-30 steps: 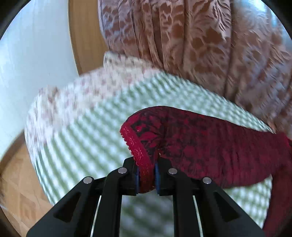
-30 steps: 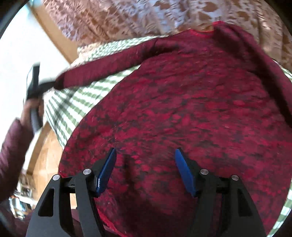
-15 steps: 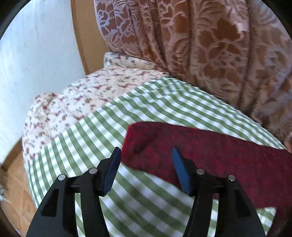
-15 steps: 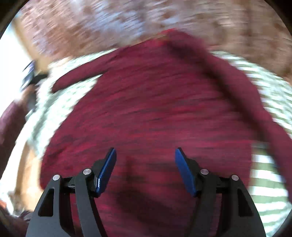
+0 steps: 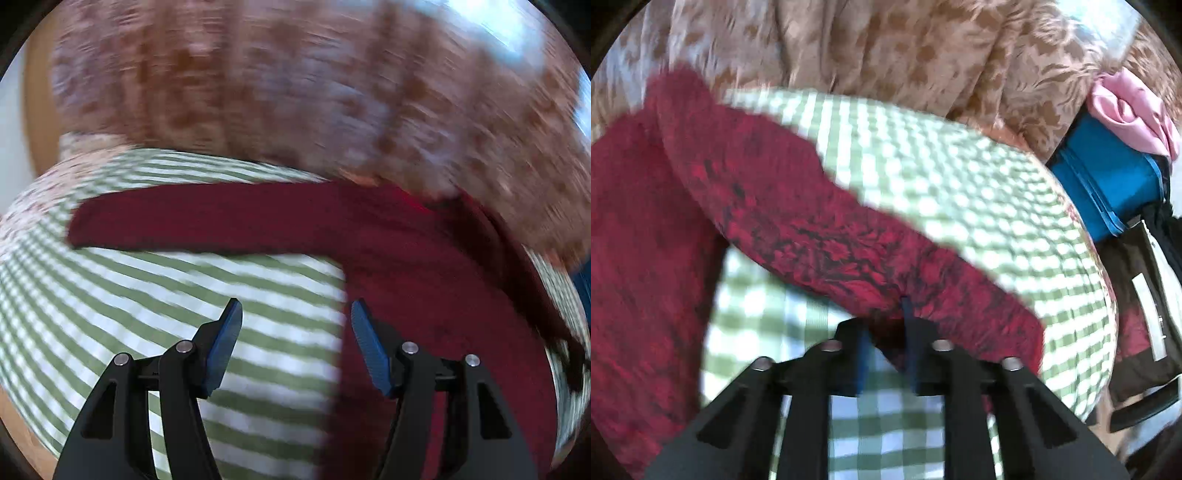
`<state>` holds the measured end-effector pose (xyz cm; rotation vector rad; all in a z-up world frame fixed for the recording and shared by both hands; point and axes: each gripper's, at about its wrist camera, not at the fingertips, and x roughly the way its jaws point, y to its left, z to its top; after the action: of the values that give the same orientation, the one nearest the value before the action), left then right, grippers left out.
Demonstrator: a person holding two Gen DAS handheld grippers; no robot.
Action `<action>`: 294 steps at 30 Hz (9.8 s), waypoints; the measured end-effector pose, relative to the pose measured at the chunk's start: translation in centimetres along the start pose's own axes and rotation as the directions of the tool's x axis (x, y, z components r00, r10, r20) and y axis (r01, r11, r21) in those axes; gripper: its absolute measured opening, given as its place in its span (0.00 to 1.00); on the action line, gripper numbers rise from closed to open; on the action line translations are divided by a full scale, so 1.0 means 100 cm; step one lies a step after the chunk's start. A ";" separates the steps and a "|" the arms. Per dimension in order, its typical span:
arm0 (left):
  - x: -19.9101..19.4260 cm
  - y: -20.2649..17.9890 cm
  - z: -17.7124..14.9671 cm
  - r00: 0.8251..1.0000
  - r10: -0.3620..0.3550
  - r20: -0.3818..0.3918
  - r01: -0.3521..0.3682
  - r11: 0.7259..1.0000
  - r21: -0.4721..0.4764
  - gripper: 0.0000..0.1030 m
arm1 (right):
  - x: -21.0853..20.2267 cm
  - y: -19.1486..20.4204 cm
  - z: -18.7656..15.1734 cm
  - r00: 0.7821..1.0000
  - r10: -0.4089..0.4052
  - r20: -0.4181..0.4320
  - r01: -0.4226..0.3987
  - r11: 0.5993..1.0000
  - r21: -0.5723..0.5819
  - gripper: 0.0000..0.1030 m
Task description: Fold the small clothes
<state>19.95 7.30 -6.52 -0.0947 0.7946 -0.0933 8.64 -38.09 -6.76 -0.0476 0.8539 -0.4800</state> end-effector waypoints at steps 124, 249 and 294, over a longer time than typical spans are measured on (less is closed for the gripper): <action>0.055 0.298 0.042 0.930 0.330 -0.162 -0.360 0.733 -0.578 0.80 | 0.050 0.233 0.041 0.857 0.511 -0.062 -0.515 0.851 -0.107 0.91; 0.151 -0.044 0.045 0.984 -0.046 -0.169 0.031 0.996 -0.088 0.09 | 0.129 0.155 0.127 0.897 0.442 0.000 -0.435 0.883 0.176 0.54; 0.089 0.312 0.063 0.998 0.067 0.005 -0.037 0.616 -0.786 0.10 | 0.058 0.234 0.062 0.892 0.444 -0.090 -0.450 0.890 -0.076 0.97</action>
<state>32.14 37.51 -12.22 -0.9237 0.7531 0.3319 25.52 -20.58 -12.19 0.0791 0.9235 -0.0046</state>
